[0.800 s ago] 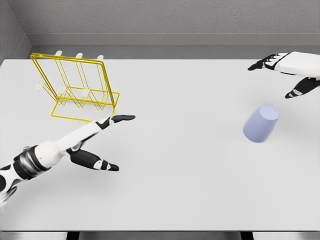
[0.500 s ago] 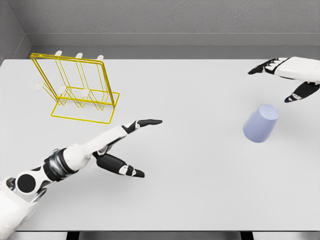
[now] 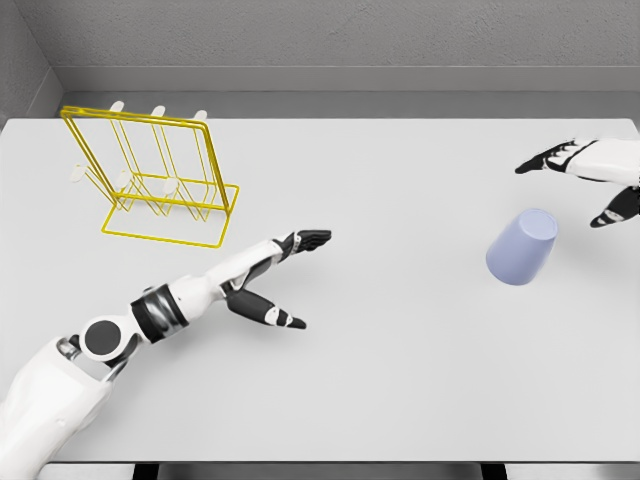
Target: Place the cup on the cup holder with both arms
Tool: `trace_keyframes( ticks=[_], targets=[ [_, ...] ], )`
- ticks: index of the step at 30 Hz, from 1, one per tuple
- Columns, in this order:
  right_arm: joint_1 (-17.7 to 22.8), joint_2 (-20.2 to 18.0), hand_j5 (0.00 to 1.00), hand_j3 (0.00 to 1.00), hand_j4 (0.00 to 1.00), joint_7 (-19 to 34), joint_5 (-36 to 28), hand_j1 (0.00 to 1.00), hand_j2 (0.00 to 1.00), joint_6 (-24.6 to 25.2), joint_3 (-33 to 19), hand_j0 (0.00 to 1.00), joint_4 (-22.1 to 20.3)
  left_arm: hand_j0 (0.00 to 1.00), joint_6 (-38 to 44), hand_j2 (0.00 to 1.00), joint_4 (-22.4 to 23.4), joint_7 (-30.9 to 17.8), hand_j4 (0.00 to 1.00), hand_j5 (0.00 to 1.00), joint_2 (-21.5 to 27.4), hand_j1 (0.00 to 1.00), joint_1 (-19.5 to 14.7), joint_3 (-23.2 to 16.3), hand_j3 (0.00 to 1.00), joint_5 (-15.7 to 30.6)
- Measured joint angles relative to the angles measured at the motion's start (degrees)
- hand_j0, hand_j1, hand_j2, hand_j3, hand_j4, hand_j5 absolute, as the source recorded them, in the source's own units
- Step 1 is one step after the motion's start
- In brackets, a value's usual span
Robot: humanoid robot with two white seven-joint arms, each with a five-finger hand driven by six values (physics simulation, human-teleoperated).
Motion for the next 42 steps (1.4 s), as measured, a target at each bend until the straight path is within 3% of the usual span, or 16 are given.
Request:
trace_keyframes(
  ticks=[11, 21, 30, 42],
  targets=[
    [2.8, 0.2, 1.00, 1.00, 1.00, 0.2, -0.2, 1.00, 1.00, 0.0, -0.1, 1.00, -1.6, 1.00, 1.2, 1.00, 0.0, 0.1, 1.00, 1.00, 0.3, 1.00, -0.6, 0.5, 1.00, -1.4],
    [3.5, 2.0, 1.00, 1.00, 1.00, 0.2, 0.1, 1.00, 1.00, 0.0, 0.0, 1.00, -0.2, 1.00, 5.0, 1.00, 0.3, 0.3, 1.00, 1.00, 0.3, 1.00, -0.8, 0.9, 1.00, -1.5],
    [4.5, 3.9, 1.00, 1.00, 1.00, 0.4, 0.5, 1.00, 1.00, 0.0, 0.0, 1.00, 1.6, 1.00, 2.0, 1.00, 0.1, 0.4, 1.00, 1.00, 0.2, 1.00, -0.6, 1.5, 1.00, -1.2],
    [4.2, 3.6, 1.00, 1.00, 1.00, 0.3, 0.5, 1.00, 1.00, 0.0, 0.0, 1.00, 0.8, 1.00, 1.5, 1.00, 0.3, 0.4, 1.00, 1.00, 0.2, 1.00, -0.8, 1.5, 1.00, -1.5]
  ],
)
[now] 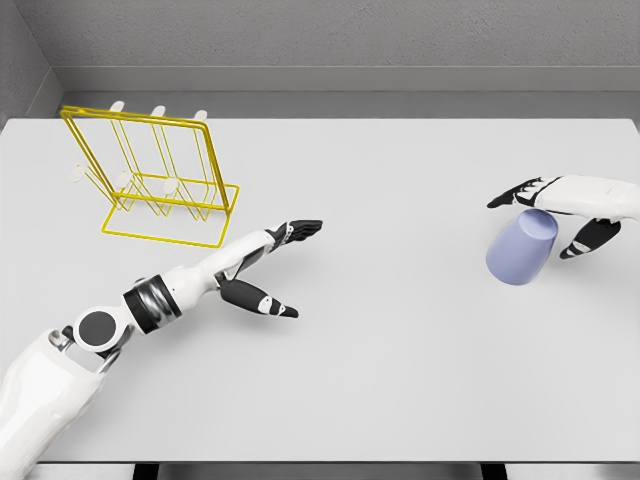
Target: Place the cup on the cup holder with both arms
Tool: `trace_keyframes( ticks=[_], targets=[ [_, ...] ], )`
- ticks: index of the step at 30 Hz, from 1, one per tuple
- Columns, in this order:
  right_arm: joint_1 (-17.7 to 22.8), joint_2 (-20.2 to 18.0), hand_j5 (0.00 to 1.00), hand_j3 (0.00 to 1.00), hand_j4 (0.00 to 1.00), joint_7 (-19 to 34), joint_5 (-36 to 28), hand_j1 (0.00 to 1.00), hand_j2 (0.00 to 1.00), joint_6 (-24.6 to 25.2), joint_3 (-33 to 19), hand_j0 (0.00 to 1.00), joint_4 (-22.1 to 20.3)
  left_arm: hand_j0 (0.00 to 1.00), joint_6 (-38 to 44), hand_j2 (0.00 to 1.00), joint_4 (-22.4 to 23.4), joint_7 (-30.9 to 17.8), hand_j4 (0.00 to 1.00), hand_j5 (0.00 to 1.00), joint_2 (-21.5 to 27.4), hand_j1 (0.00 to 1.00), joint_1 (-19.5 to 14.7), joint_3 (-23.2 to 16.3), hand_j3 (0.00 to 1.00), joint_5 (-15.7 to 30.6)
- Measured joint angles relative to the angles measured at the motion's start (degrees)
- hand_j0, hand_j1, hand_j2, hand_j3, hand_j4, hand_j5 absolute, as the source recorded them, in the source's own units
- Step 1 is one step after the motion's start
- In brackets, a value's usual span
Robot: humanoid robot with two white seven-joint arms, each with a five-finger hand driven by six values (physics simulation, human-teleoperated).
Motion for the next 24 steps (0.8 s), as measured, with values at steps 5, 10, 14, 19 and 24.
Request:
trace_keyframes(
  ticks=[5, 10, 14, 19, 24],
  targets=[
    [0.0, -0.4, 1.00, 1.00, 1.00, 0.0, 0.0, 1.00, 1.00, 0.0, 0.0, 1.00, -1.4, 1.00, 0.0, 1.00, 0.3, 0.0, 1.00, 1.00, -0.1, 1.00, -0.6, 0.0, 1.00, -0.1],
    [0.1, -0.7, 1.00, 1.00, 1.00, 0.0, -0.1, 1.00, 1.00, 0.0, 0.0, 1.00, -2.5, 1.00, 0.1, 1.00, 0.5, 0.0, 1.00, 1.00, -0.3, 1.00, -0.7, 0.0, 1.00, -0.2],
    [0.4, -0.9, 1.00, 1.00, 1.00, 0.0, -0.1, 1.00, 1.00, 0.0, 0.1, 1.00, -3.4, 1.00, 0.1, 1.00, 1.3, 0.0, 1.00, 1.00, -0.5, 1.00, -1.3, 0.0, 1.00, -0.2],
    [1.1, -1.1, 1.00, 1.00, 1.00, 0.0, -0.1, 1.00, 1.00, 0.0, 0.1, 1.00, -4.3, 1.00, 0.0, 1.00, 1.6, 0.0, 1.00, 1.00, -0.7, 1.00, -1.3, 0.0, 1.00, -0.2],
    [1.0, -1.3, 1.00, 1.00, 1.00, 0.0, -0.1, 1.00, 1.00, 0.0, 0.3, 1.00, -4.3, 1.00, -0.1, 1.00, 1.7, 0.0, 1.00, 1.00, -0.7, 1.00, -1.3, 0.0, 1.00, -0.2]
  ],
)
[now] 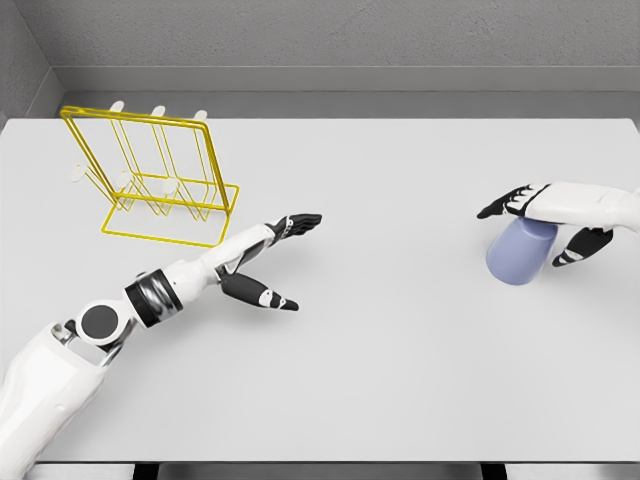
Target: Place the cup on the cup holder with both arms
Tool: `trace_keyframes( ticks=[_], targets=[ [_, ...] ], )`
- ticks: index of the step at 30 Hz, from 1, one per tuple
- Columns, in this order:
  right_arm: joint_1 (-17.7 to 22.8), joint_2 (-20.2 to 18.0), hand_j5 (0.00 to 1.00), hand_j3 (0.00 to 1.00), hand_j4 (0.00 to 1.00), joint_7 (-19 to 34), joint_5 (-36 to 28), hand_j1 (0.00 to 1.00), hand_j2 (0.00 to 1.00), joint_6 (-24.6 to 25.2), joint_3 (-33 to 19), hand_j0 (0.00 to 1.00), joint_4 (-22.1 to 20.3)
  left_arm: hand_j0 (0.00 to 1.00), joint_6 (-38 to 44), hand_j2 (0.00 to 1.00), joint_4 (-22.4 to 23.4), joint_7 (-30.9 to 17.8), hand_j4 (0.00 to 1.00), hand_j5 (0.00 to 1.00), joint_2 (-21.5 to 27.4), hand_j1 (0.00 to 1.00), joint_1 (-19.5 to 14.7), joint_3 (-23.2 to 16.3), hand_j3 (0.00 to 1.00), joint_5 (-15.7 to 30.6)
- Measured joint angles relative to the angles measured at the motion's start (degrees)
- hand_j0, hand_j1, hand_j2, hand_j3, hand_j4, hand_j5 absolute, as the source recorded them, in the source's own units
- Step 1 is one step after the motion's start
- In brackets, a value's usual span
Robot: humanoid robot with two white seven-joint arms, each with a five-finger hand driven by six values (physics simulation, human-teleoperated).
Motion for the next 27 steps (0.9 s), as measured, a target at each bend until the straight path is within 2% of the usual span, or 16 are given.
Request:
trace_keyframes(
  ticks=[4, 18, 27],
  targets=[
    [0.1, 0.0, 0.90, 0.90, 0.90, 0.1, 0.0, 0.90, 0.90, 0.0, 0.2, 0.90, 0.2, 1.00, 0.0, 1.00, 0.0, 0.0, 1.00, 1.00, -0.1, 1.00, 0.0, 0.0, 1.00, 0.0],
    [-0.1, 0.0, 0.70, 0.70, 0.70, 1.5, -1.7, 0.70, 0.70, 0.8, 0.8, 0.70, 0.5, 1.00, 0.0, 1.00, 0.1, 0.0, 1.00, 1.00, -0.2, 1.00, -0.1, 0.0, 1.00, 0.0],
    [-0.4, 0.0, 0.66, 0.66, 0.66, 2.6, -1.8, 0.66, 0.66, 0.9, 0.8, 0.66, 0.4, 1.00, 0.0, 1.00, 0.1, 0.0, 1.00, 1.00, -0.1, 1.00, -0.1, 0.0, 1.00, 0.0]
  ],
)
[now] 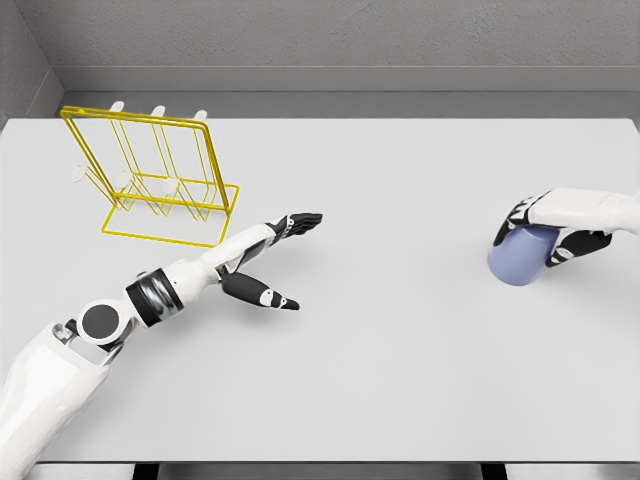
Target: Place the cup on the cup holder with both arms
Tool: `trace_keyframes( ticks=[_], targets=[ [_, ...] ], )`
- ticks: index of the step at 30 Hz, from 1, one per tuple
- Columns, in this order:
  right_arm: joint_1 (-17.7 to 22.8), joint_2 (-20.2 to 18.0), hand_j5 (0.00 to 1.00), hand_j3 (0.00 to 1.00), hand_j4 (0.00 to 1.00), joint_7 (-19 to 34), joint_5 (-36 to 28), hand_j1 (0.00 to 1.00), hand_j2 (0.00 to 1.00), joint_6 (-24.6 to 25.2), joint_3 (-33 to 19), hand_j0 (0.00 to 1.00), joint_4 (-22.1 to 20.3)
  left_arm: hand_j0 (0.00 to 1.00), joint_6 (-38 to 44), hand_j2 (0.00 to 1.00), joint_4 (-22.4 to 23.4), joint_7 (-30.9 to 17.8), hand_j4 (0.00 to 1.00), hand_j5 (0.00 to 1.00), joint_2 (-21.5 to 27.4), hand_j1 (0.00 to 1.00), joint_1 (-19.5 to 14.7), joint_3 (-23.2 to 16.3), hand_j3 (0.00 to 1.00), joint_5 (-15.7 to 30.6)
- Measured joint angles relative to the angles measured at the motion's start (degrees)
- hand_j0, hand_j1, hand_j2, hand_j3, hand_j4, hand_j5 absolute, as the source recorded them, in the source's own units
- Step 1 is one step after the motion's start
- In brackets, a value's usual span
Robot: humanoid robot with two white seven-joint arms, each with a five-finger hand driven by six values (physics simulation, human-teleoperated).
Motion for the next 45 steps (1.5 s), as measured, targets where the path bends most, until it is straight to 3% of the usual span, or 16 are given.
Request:
trace_keyframes(
  ticks=[20, 32, 45],
  targets=[
    [-3.9, 0.0, 0.66, 0.66, 0.66, 0.9, 1.9, 0.66, 0.66, -1.0, 0.0, 0.66, -0.7, 1.00, 0.1, 1.00, 0.6, 0.0, 1.00, 1.00, 0.0, 1.00, -0.2, 0.0, 1.00, -0.1],
    [-4.6, 0.1, 0.66, 0.66, 0.66, 0.8, 1.8, 0.66, 0.66, -1.0, -0.1, 0.66, -3.5, 1.00, 0.1, 1.00, 1.2, 0.0, 1.00, 1.00, -0.1, 1.00, -0.6, 0.0, 1.00, -0.1],
    [-5.6, 2.7, 0.66, 0.66, 0.66, 0.8, 1.8, 0.66, 0.66, -1.0, -0.1, 0.66, -5.8, 1.00, 0.2, 1.00, 1.6, 0.0, 1.00, 1.00, -0.1, 1.00, -0.9, -0.1, 1.00, -0.1]
  ],
)
